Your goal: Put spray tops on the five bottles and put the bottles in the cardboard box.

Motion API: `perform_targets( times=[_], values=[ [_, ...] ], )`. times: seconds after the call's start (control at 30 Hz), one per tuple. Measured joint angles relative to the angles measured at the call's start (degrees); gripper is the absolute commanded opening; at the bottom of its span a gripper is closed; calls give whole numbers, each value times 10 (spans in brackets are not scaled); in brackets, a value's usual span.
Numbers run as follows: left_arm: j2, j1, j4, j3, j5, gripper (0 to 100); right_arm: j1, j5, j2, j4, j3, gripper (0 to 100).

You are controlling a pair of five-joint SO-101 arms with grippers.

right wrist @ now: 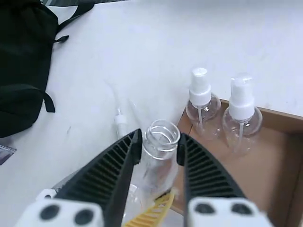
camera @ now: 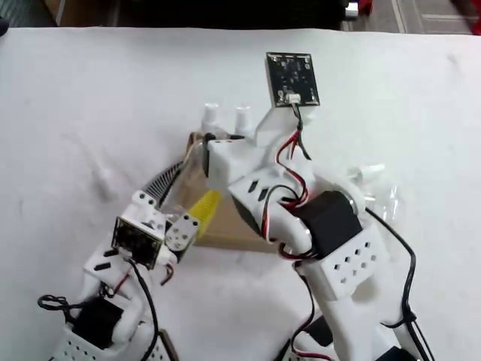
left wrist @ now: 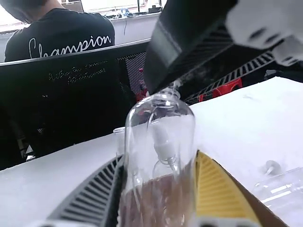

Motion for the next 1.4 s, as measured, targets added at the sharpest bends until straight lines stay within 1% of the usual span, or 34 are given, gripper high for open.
perform_targets(
  times=[0.07, 0.17, 0.2, 0.33, 0.4, 0.47, 0.57, 0.63, 0.73, 0.97, 1.03, 1.1, 1.17, 1.23, 1.33, 1.4],
  values=[
    [0, 0, 0, 0, 0, 21, 0, 0, 0, 0, 0, 79],
    [0, 0, 0, 0, 0, 23, 0, 4, 1, -6, 0, 15],
    [-2, 0, 0, 0, 0, 36, 1, 7, 1, -7, 0, 16],
    [-4, -1, -1, -1, 0, 166, 1, 47, 1, -16, 0, 16],
    [-4, -1, 4, -2, 7, 203, 1, 50, 1, -16, 0, 16],
    [-4, -1, 31, -13, 39, 214, 1, 51, 1, -16, 1, 16],
    [-4, -1, 93, -51, 97, 216, -4, 56, 1, -16, 1, 16],
    [-3, -1, 127, -74, 113, 219, -4, 58, 1, -16, 1, 16],
    [-3, -1, 151, -89, 115, 235, -4, 58, 1, -16, 1, 16],
    [-3, -1, 160, -90, 115, 238, -4, 61, 0, -16, 1, 16],
    [3, 8, 183, -110, 115, 238, -4, 61, -1, -16, 1, 16],
    [6, 18, 222, -142, 115, 242, -6, 61, -2, -15, 1, 16],
    [7, 17, 263, -179, 115, 268, -6, 61, -9, -16, 1, 16],
    [6, -4, 288, -200, 115, 289, -5, 64, -3, -17, 0, 16],
    [-4, -62, 302, -215, 113, 296, 2, 77, 4, -17, 1, 16],
    [-4, -81, 308, -220, 113, 298, -1, 80, 1, -17, 0, 16]
  ],
)
